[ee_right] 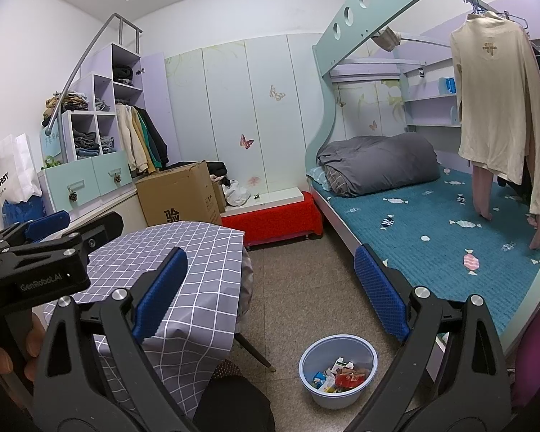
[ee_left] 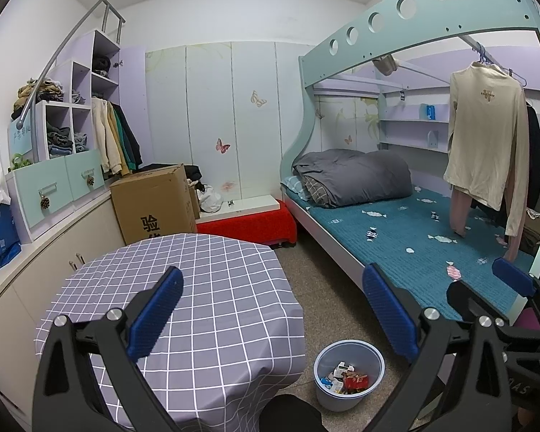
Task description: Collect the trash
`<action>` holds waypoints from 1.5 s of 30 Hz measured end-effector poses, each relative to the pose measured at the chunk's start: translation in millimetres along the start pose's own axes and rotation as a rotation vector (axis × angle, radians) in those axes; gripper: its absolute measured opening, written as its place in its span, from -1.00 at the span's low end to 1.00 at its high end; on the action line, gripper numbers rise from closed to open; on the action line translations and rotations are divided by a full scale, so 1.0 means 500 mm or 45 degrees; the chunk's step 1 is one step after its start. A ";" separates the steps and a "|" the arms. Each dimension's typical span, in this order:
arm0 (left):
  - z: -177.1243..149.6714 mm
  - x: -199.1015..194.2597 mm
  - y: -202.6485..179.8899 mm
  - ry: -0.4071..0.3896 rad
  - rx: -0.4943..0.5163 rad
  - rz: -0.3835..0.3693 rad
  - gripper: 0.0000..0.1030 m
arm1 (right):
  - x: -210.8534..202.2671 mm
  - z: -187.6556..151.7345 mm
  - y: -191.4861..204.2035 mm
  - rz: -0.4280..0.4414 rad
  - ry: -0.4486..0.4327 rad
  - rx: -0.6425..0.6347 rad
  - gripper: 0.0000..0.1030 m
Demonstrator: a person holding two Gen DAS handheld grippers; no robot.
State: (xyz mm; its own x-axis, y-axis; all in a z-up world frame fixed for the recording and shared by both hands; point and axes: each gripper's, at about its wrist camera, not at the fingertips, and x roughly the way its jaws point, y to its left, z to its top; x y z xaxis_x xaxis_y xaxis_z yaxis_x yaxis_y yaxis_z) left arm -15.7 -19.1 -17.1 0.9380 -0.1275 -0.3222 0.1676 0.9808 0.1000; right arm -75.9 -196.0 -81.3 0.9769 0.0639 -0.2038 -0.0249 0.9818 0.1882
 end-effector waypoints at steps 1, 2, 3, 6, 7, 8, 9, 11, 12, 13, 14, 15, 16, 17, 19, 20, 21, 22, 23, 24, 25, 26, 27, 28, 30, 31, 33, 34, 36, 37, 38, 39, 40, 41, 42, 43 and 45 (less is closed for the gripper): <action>0.001 0.000 -0.001 0.001 0.002 0.000 0.90 | 0.002 0.002 0.001 0.000 -0.001 0.000 0.79; 0.001 0.001 -0.002 0.000 0.002 0.000 0.90 | 0.001 0.000 0.002 0.000 0.000 -0.001 0.79; 0.001 0.001 -0.002 0.001 0.002 0.000 0.90 | 0.002 0.003 0.001 -0.001 0.000 -0.001 0.79; 0.001 0.001 -0.002 0.001 0.001 0.000 0.90 | 0.001 0.001 0.002 -0.001 0.000 0.000 0.79; 0.000 0.001 -0.002 0.002 0.001 0.000 0.90 | 0.001 -0.001 0.003 -0.002 0.001 0.001 0.79; 0.001 0.001 -0.001 0.002 0.002 -0.001 0.90 | 0.002 0.003 0.001 -0.001 0.000 0.001 0.79; 0.000 0.000 -0.002 0.002 0.002 -0.002 0.90 | 0.002 0.004 0.000 0.000 0.000 0.001 0.79; 0.001 0.001 -0.002 0.003 0.002 -0.001 0.90 | 0.002 0.001 0.002 -0.002 0.004 0.000 0.79; 0.000 0.001 -0.003 0.003 0.003 0.000 0.90 | 0.004 0.003 0.002 0.000 0.006 0.002 0.79; 0.000 0.001 -0.003 0.004 0.002 0.000 0.90 | 0.002 -0.001 0.005 0.002 0.006 0.004 0.79; 0.001 0.001 -0.002 0.002 0.001 -0.001 0.90 | 0.004 -0.002 0.007 0.002 0.007 0.005 0.79; 0.001 0.001 -0.002 0.003 0.001 -0.001 0.90 | 0.004 -0.002 0.007 0.000 0.007 0.004 0.79; 0.001 0.001 -0.002 0.003 0.001 -0.002 0.90 | 0.003 -0.003 0.008 0.000 0.006 0.004 0.79; 0.001 0.001 -0.002 0.003 0.002 -0.001 0.90 | 0.004 -0.001 0.006 0.001 0.007 0.006 0.79; 0.001 0.001 -0.002 0.003 0.002 -0.001 0.90 | 0.004 -0.002 0.006 0.001 0.008 0.006 0.79; 0.001 0.001 -0.002 0.004 0.002 -0.001 0.90 | 0.004 -0.001 0.005 0.002 0.009 0.006 0.79; 0.001 0.001 -0.002 0.003 0.002 -0.002 0.90 | 0.002 -0.005 0.008 0.001 0.009 0.007 0.79; 0.001 0.001 -0.002 0.003 0.002 0.000 0.90 | 0.001 -0.007 0.010 0.000 0.010 0.008 0.79; 0.001 0.001 -0.002 0.004 0.002 -0.001 0.90 | 0.002 -0.005 0.008 0.001 0.011 0.008 0.79; 0.001 0.001 -0.002 0.004 0.002 -0.002 0.90 | 0.003 -0.003 0.007 0.001 0.011 0.008 0.79; -0.001 0.001 -0.003 0.005 0.002 -0.002 0.90 | 0.002 -0.005 0.009 0.001 0.012 0.008 0.79; -0.002 0.002 -0.004 0.006 0.002 -0.002 0.90 | 0.002 -0.005 0.010 0.001 0.012 0.009 0.79; -0.003 0.002 -0.004 0.007 0.002 -0.002 0.90 | -0.001 -0.008 0.013 0.001 0.012 0.010 0.79; -0.002 0.003 -0.004 0.008 0.003 -0.002 0.90 | 0.002 -0.004 0.009 0.000 0.013 0.011 0.79; -0.006 0.004 -0.004 0.010 0.003 -0.003 0.90 | 0.000 -0.007 0.012 0.000 0.012 0.012 0.79; -0.006 0.004 -0.003 0.010 0.004 -0.002 0.90 | 0.001 -0.005 0.010 0.000 0.012 0.011 0.79; -0.008 0.005 -0.003 0.012 0.003 -0.002 0.90 | 0.002 -0.003 0.008 0.000 0.014 0.012 0.79; -0.009 0.005 -0.002 0.012 0.003 -0.004 0.90 | 0.000 -0.006 0.010 0.000 0.014 0.014 0.79; -0.008 0.005 -0.002 0.012 0.004 -0.001 0.90 | 0.000 -0.006 0.010 0.001 0.014 0.013 0.79; -0.008 0.005 -0.001 0.011 0.004 -0.003 0.90 | 0.000 -0.006 0.011 0.000 0.014 0.013 0.79; -0.007 0.005 -0.001 0.012 0.004 -0.003 0.90 | 0.000 -0.007 0.012 -0.001 0.014 0.013 0.79; -0.008 0.005 -0.001 0.012 0.003 -0.003 0.90 | 0.001 -0.004 0.009 -0.001 0.014 0.014 0.79; -0.009 0.005 -0.001 0.012 0.004 -0.005 0.90 | 0.001 -0.006 0.010 0.000 0.014 0.016 0.79; -0.009 0.005 -0.001 0.013 0.005 -0.006 0.90 | 0.002 -0.004 0.008 0.000 0.016 0.015 0.79; -0.009 0.006 -0.002 0.014 0.005 -0.004 0.90 | 0.000 -0.008 0.012 0.000 0.018 0.015 0.79; -0.012 0.007 -0.003 0.015 0.006 -0.003 0.90 | 0.001 -0.006 0.011 -0.001 0.017 0.016 0.79; -0.011 0.007 -0.003 0.016 0.004 -0.003 0.90 | -0.001 -0.010 0.015 0.000 0.020 0.017 0.79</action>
State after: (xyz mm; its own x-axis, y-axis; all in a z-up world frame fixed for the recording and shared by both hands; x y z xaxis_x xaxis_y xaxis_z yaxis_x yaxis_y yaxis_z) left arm -14.2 -20.3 -23.8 0.9338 -0.1278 -0.3343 0.1708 0.9800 0.1023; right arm -77.6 -187.6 -84.6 0.9734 0.0667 -0.2190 -0.0218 0.9793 0.2013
